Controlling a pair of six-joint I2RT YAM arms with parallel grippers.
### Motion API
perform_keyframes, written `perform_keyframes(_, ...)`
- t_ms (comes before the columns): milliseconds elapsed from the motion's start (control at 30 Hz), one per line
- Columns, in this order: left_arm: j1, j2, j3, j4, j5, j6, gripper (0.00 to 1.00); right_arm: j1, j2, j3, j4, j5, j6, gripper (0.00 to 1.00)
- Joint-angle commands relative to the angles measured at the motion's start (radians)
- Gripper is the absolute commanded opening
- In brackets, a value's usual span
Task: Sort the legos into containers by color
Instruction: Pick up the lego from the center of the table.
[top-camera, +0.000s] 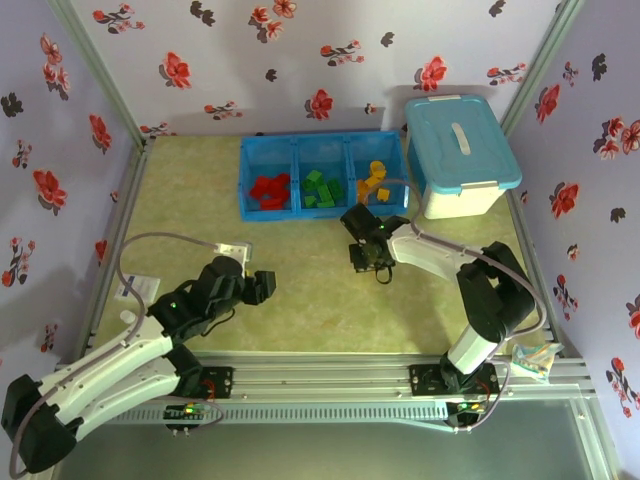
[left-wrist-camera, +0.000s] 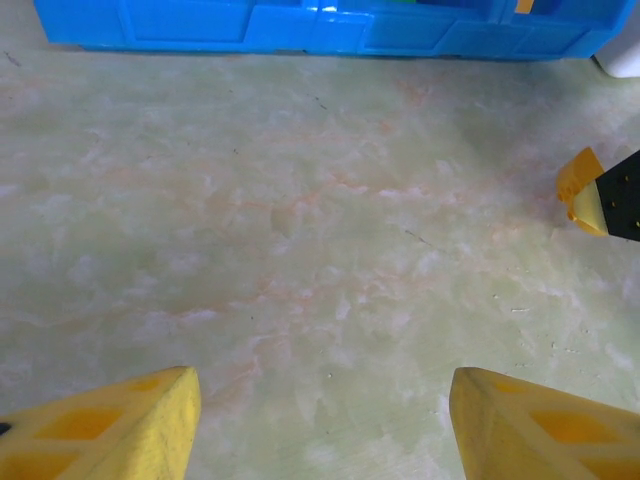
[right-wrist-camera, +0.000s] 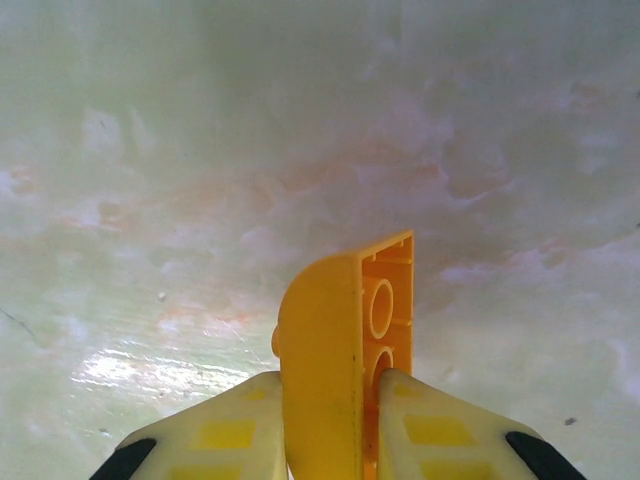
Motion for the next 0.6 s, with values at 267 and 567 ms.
perform_keyframes(267,0.001,-0.078,0.003,-0.016,-0.042,0.020,0.67,-0.047,-0.054,0.201,-0.128,0.082,-0.084,0.20)
perform_keyframes(567,0.001,-0.078,0.028,-0.022,-0.067,0.038,0.67,-0.193,-0.019,0.424,-0.174,0.045,-0.151,0.20)
